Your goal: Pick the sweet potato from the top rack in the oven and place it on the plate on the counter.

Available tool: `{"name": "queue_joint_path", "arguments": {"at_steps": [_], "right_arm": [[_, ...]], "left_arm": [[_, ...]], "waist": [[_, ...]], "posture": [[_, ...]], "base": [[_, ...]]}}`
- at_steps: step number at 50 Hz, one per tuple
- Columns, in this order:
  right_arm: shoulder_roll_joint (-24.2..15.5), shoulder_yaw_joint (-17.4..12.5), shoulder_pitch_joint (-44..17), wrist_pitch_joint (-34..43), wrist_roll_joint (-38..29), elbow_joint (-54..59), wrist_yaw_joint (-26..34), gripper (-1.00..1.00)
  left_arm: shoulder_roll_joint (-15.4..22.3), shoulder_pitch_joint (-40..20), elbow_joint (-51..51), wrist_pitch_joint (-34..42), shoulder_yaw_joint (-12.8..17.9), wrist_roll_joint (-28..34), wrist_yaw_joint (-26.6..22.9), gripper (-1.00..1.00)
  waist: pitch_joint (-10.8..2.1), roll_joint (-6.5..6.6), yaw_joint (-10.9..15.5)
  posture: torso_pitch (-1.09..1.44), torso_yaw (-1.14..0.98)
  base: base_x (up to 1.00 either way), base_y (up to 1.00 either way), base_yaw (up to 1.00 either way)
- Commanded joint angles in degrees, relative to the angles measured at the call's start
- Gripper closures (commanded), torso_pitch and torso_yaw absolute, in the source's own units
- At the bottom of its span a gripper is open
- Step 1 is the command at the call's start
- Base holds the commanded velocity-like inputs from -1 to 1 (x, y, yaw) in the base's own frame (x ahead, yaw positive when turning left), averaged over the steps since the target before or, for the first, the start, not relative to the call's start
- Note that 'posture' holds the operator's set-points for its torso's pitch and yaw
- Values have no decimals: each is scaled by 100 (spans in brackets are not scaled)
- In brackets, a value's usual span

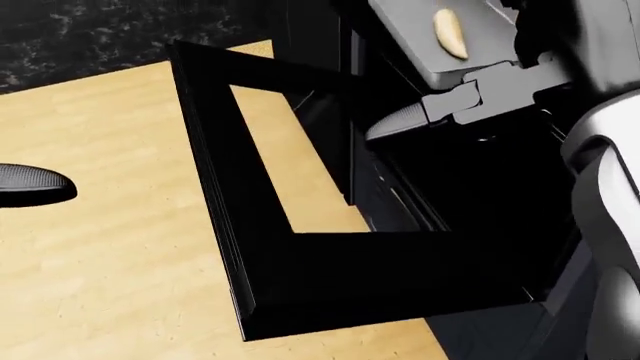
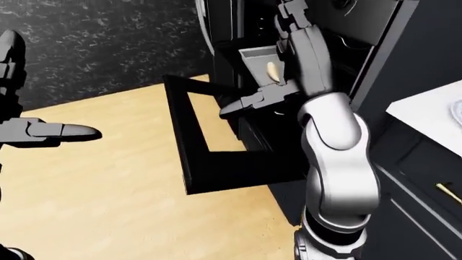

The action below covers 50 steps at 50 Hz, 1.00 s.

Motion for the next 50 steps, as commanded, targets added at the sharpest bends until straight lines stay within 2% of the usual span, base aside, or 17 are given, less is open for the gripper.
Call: {"name": "queue_joint_path", "arguments": {"at_steps": [1, 2, 3, 5, 11, 13, 15, 17, 18, 30, 35, 36, 42, 44, 46, 49, 50], "right_arm": [[-1, 49, -146, -161, -56, -121, 50, -100], [29, 14, -159, -193, -100, -88, 2, -100], [44, -19, -174, -163, -72, -101, 21, -100], [46, -27, -172, -170, -77, -146, 30, -100], [77, -134, -192, -68, 79, -133, -40, -100], [18, -24, -90, -124, 64, -148, -26, -100], [42, -82, -93, -87, 93, -166, -54, -100], [1, -32, -62, -153, 45, -189, -41, -100], [1, -5, -50, -123, 21, -249, -25, -100], [20, 26, -98, 16, -117, -336, 65, -100], [33, 11, -108, 42, -150, -348, 96, -100], [31, 15, -103, 50, -151, -359, 116, -100], [43, -29, -124, 137, -112, -317, 78, -100], [42, -28, -145, 149, -94, -316, 81, -100], [32, -9, -153, 145, -105, -298, 80, -100], [32, 22, -167, 46, -143, -277, 83, -100], [-4, 92, -149, 27, -202, -276, 119, -100]], "left_arm": [[64, -122, -67, -41, 106, 67, 44, -100], [77, -113, -58, -54, 106, 86, 41, -100], [67, -107, -59, -61, 127, 76, 29, -100], [61, -67, -32, -135, 142, 82, 12, -100], [63, -57, -47, -132, 134, 101, 2, -100], [52, -7, -33, -176, 160, 109, -15, -100], [76, -52, -59, -117, 157, 109, -11, -100], [69, -36, -53, -133, 150, 125, -13, -100], [59, -8, -49, -162, 154, 130, -21, -100], [56, 95, -132, -178, 239, 130, -70, -100], [87, 38, -157, -99, 244, 120, -58, -100], [92, 42, -153, -104, 235, 128, -58, -100], [90, 95, -127, -184, 290, 129, -91, -100], [112, 31, -167, -80, 283, 116, -72, -100], [109, 48, -162, -100, 298, 107, -75, -100], [135, 33, -169, -71, 325, 95, -77, -100], [144, 43, -179, -69, 320, 95, -79, -100]], "waist": [[-98, 3, 35], [-130, 136, 52], [16, 20, 30], [79, 268, 23], [206, 89, 4], [81, -30, 8], [283, 289, -146], [-101, -221, -149], [-102, -442, -193], [73, -260, -43], [-83, 160, -135], [-41, 20, -125], [-208, 17, -41], [-137, 353, -86], [-193, 396, -87], [-193, 365, -122], [-128, 111, -72]], "posture": [[0, 0], [0, 0], [0, 0], [0, 0], [0, 0], [0, 0], [0, 0], [0, 0], [0, 0], [0, 0], [0, 0], [0, 0], [0, 0], [0, 0], [0, 0], [0, 0], [0, 0]], "base": [[48, 0, 0], [41, 0, 0], [0, 0, 0], [0, 0, 0], [0, 0, 0], [4, -49, 0], [10, -50, 0], [0, 0, 0], [0, 0, 0], [0, 0, 0], [0, 0, 0], [0, 0, 0], [0, -6, 0], [-16, -57, 0], [-25, -73, 0], [-20, -41, 0], [0, 0, 0]]}}
